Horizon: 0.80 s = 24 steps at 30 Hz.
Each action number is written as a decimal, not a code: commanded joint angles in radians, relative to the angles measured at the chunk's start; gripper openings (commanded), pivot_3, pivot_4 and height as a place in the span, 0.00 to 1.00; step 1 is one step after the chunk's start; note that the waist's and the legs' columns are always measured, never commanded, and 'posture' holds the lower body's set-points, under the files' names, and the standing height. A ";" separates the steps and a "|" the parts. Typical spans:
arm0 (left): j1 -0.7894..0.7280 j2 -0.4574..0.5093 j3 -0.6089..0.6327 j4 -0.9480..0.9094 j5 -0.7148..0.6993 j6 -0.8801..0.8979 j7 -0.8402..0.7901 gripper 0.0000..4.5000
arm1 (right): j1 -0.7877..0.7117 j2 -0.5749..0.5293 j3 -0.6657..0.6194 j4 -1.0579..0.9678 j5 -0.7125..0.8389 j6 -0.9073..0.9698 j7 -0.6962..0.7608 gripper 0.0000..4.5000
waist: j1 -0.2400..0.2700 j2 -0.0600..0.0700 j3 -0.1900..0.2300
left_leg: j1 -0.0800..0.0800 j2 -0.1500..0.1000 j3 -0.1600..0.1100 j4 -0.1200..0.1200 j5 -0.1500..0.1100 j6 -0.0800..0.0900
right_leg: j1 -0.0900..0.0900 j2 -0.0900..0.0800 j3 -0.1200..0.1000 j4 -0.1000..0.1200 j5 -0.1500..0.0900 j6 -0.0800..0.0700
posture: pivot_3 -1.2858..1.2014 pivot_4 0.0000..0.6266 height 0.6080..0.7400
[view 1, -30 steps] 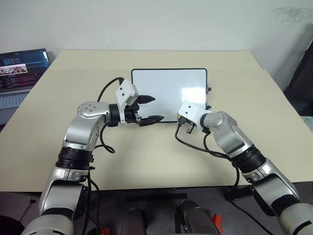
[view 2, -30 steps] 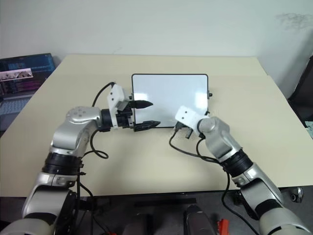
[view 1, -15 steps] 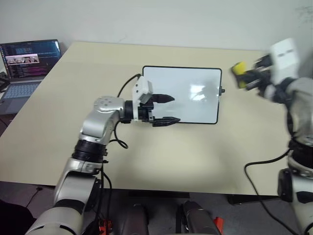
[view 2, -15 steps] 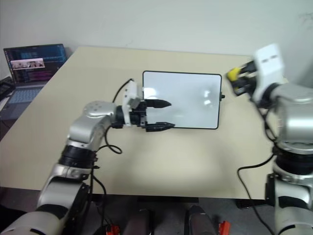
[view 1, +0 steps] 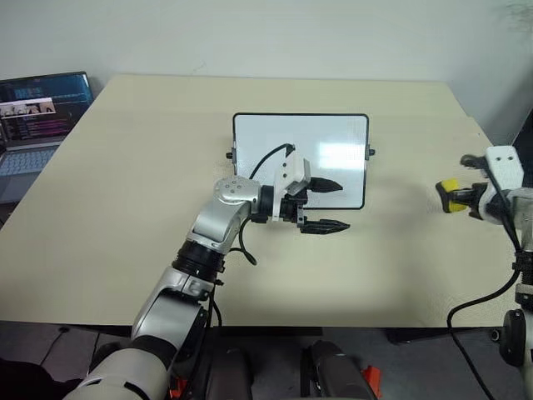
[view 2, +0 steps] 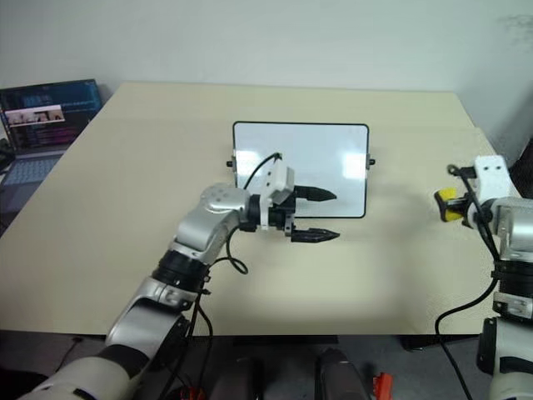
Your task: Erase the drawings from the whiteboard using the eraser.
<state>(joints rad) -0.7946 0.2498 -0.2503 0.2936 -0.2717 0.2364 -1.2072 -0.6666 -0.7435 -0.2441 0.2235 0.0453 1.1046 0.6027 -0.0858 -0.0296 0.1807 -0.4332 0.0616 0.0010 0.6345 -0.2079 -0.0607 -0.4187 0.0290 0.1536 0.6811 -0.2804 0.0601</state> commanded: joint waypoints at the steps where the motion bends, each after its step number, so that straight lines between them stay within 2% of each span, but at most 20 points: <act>1: 0.007 0.004 0.007 -0.060 -0.008 0.006 0.011 1.00 | -0.021 -0.051 0.021 0.031 0.016 -0.052 0.017 0.04 | 0.002 0.000 0.000 | 0.000 0.000 0.000 0.000 0.000 0.000 | 0.000 0.000 0.000 0.000 0.000 0.000 | 0.52 0.24 1.00; 3: 0.012 0.006 0.011 -0.067 -0.008 0.012 0.016 1.00 | -0.026 -0.061 0.039 0.062 0.022 -0.069 0.017 0.04 | 0.003 0.000 0.000 | 0.000 0.000 0.000 0.000 0.000 0.000 | 0.001 0.000 0.000 0.000 0.000 0.000 | 0.52 0.24 1.00; 4: 0.013 0.007 0.012 -0.070 -0.009 0.014 0.019 1.00 | -0.030 -0.065 0.047 0.076 0.024 -0.078 0.018 0.12 | 0.003 0.000 0.000 | 0.000 0.000 -0.001 0.000 0.000 0.000 | 0.001 0.000 -0.001 0.000 0.000 0.000 | 0.52 0.24 1.00; 15: 0.018 0.009 0.013 -0.075 -0.013 0.017 0.029 1.00 | -0.057 -0.078 0.072 0.157 0.056 -0.069 0.021 0.12 | 0.002 0.000 0.000 | 0.000 0.000 -0.001 0.001 0.000 0.000 | 0.002 0.000 -0.001 0.000 0.000 0.000 | 0.52 0.24 1.00; 24: 0.009 -0.001 0.012 -0.062 -0.015 0.011 0.031 1.00 | -0.071 -0.074 0.049 0.227 0.058 -0.082 -0.052 0.12 | 0.003 0.000 0.000 | 0.001 0.000 -0.002 0.001 0.000 0.000 | 0.003 0.000 -0.002 -0.001 0.000 0.000 | 0.52 0.24 1.00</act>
<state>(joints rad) -0.7709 0.2584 -0.2496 0.2614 -0.2726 0.2561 -1.1774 -0.7205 -0.7982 -0.1655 0.4380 0.1017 1.0349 0.5762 -0.0829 -0.0294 0.1807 -0.4324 0.0615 -0.0007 0.6354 -0.2078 -0.0609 -0.4155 0.0287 0.1517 0.6805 -0.2804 0.0602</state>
